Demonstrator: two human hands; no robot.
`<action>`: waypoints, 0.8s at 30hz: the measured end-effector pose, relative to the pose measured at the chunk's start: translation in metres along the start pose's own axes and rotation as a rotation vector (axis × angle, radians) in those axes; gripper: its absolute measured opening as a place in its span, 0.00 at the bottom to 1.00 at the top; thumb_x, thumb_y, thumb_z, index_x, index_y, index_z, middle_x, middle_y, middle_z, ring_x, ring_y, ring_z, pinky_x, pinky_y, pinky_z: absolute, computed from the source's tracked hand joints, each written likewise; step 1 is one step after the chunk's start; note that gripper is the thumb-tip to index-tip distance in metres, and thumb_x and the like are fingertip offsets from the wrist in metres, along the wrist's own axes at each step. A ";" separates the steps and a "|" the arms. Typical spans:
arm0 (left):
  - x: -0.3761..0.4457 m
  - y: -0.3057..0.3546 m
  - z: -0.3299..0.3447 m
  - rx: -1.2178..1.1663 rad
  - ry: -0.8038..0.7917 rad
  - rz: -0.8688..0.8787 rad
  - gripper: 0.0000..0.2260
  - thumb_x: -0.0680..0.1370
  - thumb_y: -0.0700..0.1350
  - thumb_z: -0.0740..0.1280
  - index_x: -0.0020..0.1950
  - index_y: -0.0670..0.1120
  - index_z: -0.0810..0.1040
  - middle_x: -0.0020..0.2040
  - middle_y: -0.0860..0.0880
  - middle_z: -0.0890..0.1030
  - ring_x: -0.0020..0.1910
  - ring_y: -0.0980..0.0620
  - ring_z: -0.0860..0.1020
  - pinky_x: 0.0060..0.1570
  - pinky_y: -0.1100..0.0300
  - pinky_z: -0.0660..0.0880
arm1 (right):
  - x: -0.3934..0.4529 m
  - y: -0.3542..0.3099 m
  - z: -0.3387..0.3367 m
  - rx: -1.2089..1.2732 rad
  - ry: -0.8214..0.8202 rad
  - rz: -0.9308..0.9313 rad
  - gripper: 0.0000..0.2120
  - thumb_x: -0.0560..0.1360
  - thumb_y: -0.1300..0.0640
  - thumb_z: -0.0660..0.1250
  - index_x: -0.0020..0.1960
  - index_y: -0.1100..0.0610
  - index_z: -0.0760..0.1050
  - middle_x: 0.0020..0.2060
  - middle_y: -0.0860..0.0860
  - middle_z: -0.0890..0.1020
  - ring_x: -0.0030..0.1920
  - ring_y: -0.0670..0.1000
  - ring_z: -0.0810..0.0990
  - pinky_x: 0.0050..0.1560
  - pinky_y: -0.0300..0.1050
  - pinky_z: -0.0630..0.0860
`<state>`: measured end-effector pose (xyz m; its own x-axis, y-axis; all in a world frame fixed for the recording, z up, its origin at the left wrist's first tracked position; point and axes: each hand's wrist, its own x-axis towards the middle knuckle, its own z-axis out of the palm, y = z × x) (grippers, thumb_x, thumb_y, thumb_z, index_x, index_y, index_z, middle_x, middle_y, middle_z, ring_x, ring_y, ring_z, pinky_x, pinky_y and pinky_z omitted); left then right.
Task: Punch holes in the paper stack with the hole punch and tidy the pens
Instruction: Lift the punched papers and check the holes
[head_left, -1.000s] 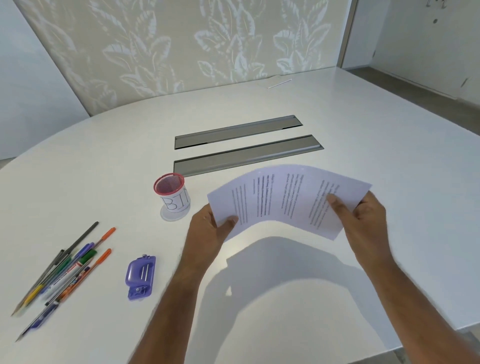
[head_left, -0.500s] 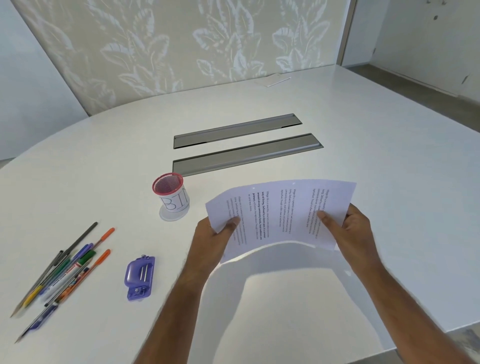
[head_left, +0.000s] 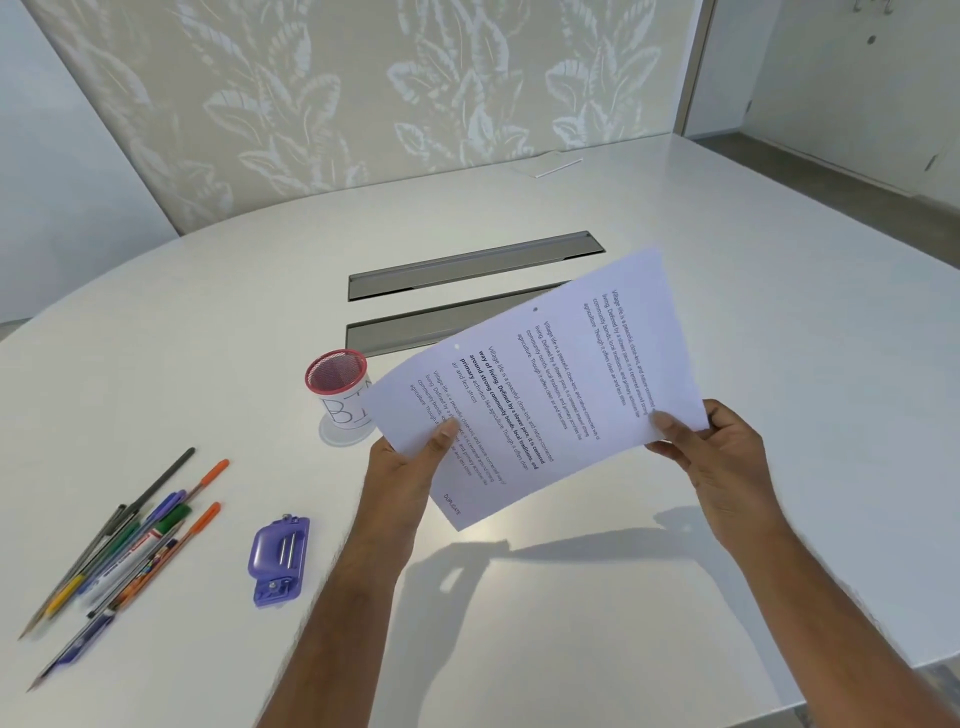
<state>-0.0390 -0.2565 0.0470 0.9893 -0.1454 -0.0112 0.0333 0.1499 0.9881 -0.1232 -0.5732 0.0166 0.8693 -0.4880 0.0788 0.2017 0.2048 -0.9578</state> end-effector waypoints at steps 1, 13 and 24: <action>-0.001 0.000 0.001 -0.019 -0.006 -0.004 0.11 0.77 0.49 0.75 0.59 0.54 0.85 0.58 0.49 0.88 0.57 0.48 0.86 0.58 0.48 0.81 | 0.000 -0.001 0.002 0.059 -0.021 0.014 0.19 0.65 0.47 0.85 0.51 0.53 0.86 0.51 0.54 0.89 0.50 0.53 0.88 0.52 0.44 0.84; -0.013 -0.019 0.011 -0.120 -0.031 -0.086 0.14 0.80 0.47 0.73 0.66 0.49 0.82 0.63 0.45 0.86 0.63 0.43 0.83 0.65 0.40 0.77 | -0.007 0.014 0.038 0.167 -0.030 0.038 0.25 0.72 0.53 0.81 0.68 0.51 0.82 0.64 0.55 0.86 0.62 0.55 0.87 0.55 0.49 0.85; -0.015 -0.031 -0.012 0.049 0.045 -0.180 0.05 0.79 0.42 0.73 0.55 0.47 0.85 0.53 0.45 0.88 0.50 0.46 0.84 0.51 0.48 0.79 | 0.004 0.016 0.017 -0.034 0.046 0.045 0.11 0.79 0.58 0.76 0.60 0.51 0.84 0.56 0.53 0.89 0.52 0.53 0.89 0.44 0.48 0.86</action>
<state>-0.0534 -0.2468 0.0142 0.9733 -0.1218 -0.1946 0.2047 0.0769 0.9758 -0.1087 -0.5576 0.0060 0.8552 -0.5178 0.0230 0.1466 0.1991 -0.9690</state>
